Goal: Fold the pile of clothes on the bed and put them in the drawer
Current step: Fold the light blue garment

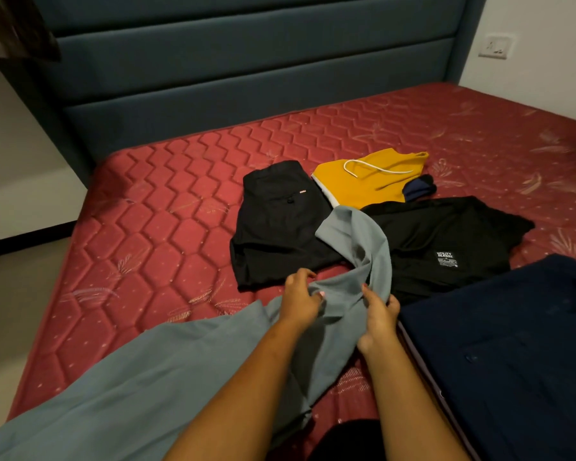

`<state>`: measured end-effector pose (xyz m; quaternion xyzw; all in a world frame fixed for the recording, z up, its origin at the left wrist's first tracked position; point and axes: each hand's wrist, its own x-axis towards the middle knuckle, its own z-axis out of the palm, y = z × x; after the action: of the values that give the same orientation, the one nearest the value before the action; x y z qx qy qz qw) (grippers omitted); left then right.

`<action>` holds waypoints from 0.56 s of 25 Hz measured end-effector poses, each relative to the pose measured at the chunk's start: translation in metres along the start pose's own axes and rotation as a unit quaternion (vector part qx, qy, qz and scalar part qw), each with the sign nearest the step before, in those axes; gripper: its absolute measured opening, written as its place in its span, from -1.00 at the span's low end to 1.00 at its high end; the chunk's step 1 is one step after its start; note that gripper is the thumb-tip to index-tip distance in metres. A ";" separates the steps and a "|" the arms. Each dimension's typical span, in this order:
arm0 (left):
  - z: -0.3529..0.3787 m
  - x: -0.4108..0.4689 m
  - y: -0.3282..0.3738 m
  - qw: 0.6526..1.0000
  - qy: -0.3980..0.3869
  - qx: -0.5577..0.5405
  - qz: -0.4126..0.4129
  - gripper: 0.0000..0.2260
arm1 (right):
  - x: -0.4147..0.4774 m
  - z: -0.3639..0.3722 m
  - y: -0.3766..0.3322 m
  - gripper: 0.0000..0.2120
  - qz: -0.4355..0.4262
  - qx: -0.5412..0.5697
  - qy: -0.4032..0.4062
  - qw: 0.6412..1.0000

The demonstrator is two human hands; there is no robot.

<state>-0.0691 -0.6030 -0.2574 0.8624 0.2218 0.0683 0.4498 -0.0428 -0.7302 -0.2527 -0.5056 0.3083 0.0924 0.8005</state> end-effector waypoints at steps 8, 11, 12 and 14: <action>-0.004 0.001 0.027 0.981 -0.107 -0.154 0.049 -0.81 | -0.015 0.001 -0.019 -0.57 0.066 0.090 -0.239 0.964; -0.019 -0.001 0.049 0.965 -0.118 -0.231 0.020 -0.82 | -0.024 0.001 -0.025 -0.51 0.071 0.099 -0.288 0.950; -0.023 0.001 0.053 0.963 -0.110 -0.245 0.023 -0.83 | -0.027 0.003 -0.030 -0.44 0.079 0.100 -0.304 0.944; -0.033 0.002 0.062 0.958 -0.097 -0.265 0.054 -0.79 | -0.032 0.012 -0.044 -0.26 0.073 0.111 -0.325 0.936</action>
<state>-0.0581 -0.6082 -0.1887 0.7258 0.1041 0.0644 0.6770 -0.0436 -0.7352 -0.1975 -0.3318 0.0760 0.2749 0.8992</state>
